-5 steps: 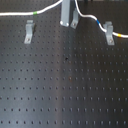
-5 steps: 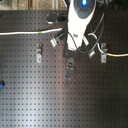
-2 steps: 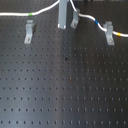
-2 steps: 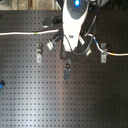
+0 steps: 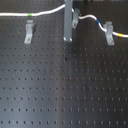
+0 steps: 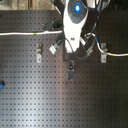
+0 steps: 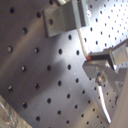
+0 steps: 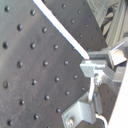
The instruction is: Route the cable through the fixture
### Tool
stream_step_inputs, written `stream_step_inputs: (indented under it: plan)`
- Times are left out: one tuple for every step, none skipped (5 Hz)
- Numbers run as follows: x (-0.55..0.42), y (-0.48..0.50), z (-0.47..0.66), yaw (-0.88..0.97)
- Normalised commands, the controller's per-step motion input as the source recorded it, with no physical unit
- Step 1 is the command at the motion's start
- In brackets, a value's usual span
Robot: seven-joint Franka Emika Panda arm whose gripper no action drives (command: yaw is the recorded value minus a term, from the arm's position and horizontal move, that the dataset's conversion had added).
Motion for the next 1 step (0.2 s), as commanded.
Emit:
stream_step_inputs:
  plan:
    - [0.0,0.0,0.0,-0.03]
